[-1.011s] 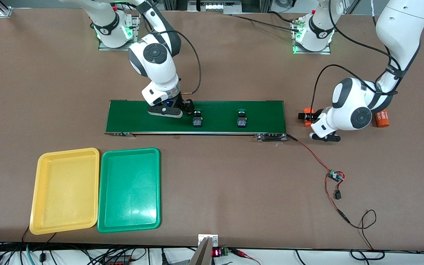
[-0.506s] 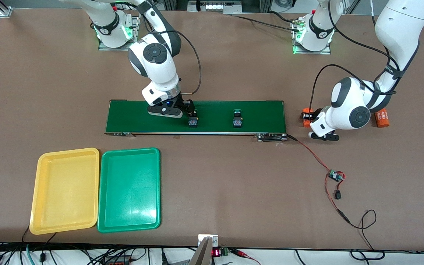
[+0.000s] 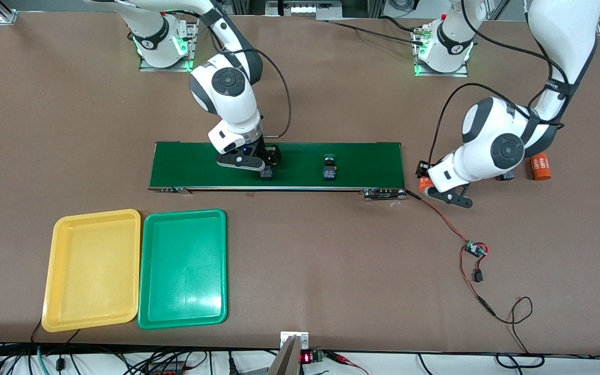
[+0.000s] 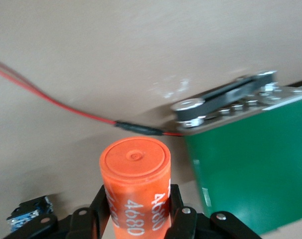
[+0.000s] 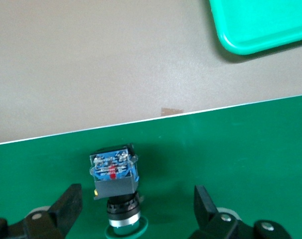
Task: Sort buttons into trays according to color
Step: 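Place the battery on the belt while the right gripper lifts the button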
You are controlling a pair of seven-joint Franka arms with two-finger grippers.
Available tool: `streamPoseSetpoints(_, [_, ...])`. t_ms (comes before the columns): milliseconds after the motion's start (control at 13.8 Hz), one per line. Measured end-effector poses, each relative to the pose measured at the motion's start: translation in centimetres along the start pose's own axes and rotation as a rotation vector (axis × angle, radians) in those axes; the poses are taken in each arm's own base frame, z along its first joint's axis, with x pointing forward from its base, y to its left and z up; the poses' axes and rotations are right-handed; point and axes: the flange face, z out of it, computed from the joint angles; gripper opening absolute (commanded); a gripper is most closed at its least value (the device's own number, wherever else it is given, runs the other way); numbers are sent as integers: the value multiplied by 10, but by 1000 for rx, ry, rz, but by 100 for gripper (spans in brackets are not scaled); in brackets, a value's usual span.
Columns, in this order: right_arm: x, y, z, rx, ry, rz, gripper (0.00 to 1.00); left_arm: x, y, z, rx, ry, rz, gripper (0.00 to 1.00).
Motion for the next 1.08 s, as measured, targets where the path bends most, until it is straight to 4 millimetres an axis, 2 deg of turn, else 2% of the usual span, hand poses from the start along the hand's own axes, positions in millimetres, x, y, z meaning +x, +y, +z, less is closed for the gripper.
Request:
streamPoseSetpoints(72, [-2,-1,5,-6,-5,-1,95,1,13,-5,2,-1,61,0])
streamPoseSetpoints(289, [-3,-6,17,-14,-13,-8,78,2,44,-8,9,-8,339,0])
streamPoseSetpoints(361, [-3,-8,19,-14,-14,-10,68,2,53,-7,11,-12,433,0])
streamPoseSetpoints(506, [-3,-11,22,-13,-13,-17,31,1,78,-3,22,-23,628,0])
streamPoseSetpoints(578, [-3,-11,22,-13,-13,-24,17,0,93,0,55,-35,730,0])
streamPoseSetpoints(722, [-3,-11,22,-14,-14,-33,2,-3,127,6,142,-66,921,0])
streamPoseSetpoints(867, [-3,-11,21,-14,-13,-56,0,-8,161,13,222,-94,1082,0])
streamPoseSetpoints(1084, [3,-12,16,-15,-9,-85,0,-15,182,21,286,-124,1188,0])
